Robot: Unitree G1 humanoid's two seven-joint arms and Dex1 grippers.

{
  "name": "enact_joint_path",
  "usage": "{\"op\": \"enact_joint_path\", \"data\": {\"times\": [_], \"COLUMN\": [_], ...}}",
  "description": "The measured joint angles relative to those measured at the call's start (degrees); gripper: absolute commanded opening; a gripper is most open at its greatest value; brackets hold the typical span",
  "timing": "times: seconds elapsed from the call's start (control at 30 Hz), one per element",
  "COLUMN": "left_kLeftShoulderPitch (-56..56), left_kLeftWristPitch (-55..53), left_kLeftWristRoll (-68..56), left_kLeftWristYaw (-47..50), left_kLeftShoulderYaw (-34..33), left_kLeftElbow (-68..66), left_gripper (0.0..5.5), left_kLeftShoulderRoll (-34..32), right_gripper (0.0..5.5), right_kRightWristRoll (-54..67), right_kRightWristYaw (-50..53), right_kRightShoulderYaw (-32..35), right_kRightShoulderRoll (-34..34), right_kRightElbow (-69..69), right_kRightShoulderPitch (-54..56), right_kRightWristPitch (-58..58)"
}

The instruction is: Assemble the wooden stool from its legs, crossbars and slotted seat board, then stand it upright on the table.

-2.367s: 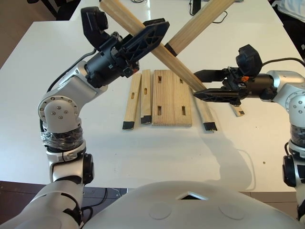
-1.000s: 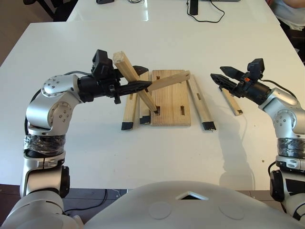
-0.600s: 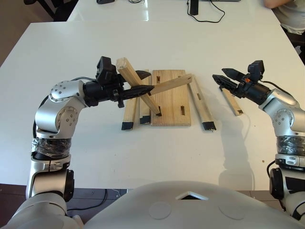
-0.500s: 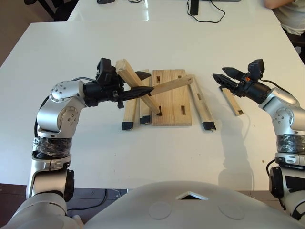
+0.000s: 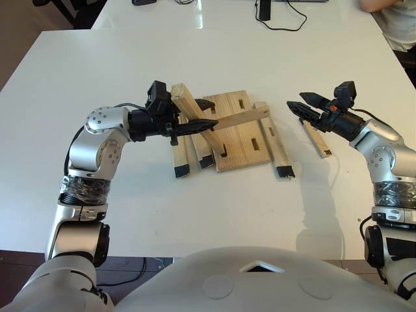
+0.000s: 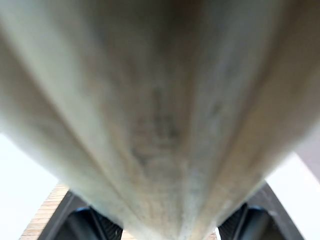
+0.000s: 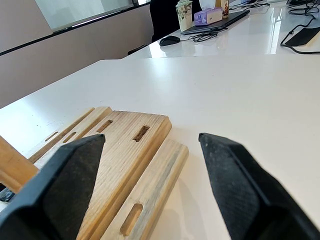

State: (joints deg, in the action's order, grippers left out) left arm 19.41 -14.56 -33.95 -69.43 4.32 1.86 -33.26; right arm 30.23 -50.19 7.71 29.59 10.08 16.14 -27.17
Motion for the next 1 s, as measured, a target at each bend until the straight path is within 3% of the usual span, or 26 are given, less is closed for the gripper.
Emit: {"op": "enact_joint_path", "data": {"times": [0.33, 0.67, 0.87, 1.0], "left_kLeftShoulderPitch": [-2.5, -0.7, -4.2, -4.2], "left_kLeftWristPitch": [3.3, 10.7, 10.7, 12.3], "left_kLeftWristRoll": [5.2, 4.4, 13.5, 15.6], "left_kLeftWristYaw": [1.0, -2.7, 0.5, 3.1], "left_kLeftShoulderYaw": [4.4, 6.0, 7.7, 5.7], "left_kLeftElbow": [7.6, 1.7, -3.5, -2.8], "left_gripper": [2.04, 2.04, 3.1, 3.1], "left_kLeftShoulderRoll": [-3.4, -3.8, -5.2, -5.2], "right_gripper": [3.45, 3.45, 3.45, 3.45], "right_kRightWristRoll": [-1.1, -1.6, -2.3, -2.0], "right_kRightWristYaw": [4.2, 7.8, 12.0, 14.0], "right_kRightShoulderYaw": [-1.4, -2.5, 0.7, 2.2], "right_kRightShoulderRoll": [-4.7, -7.3, -8.3, -10.8], "right_kRightElbow": [-3.3, -5.1, -1.5, -0.1], "right_kRightShoulderPitch": [-5.9, -8.6, -8.1, -8.0], "right_kRightWristPitch": [0.9, 2.3, 4.9, 5.4]}}
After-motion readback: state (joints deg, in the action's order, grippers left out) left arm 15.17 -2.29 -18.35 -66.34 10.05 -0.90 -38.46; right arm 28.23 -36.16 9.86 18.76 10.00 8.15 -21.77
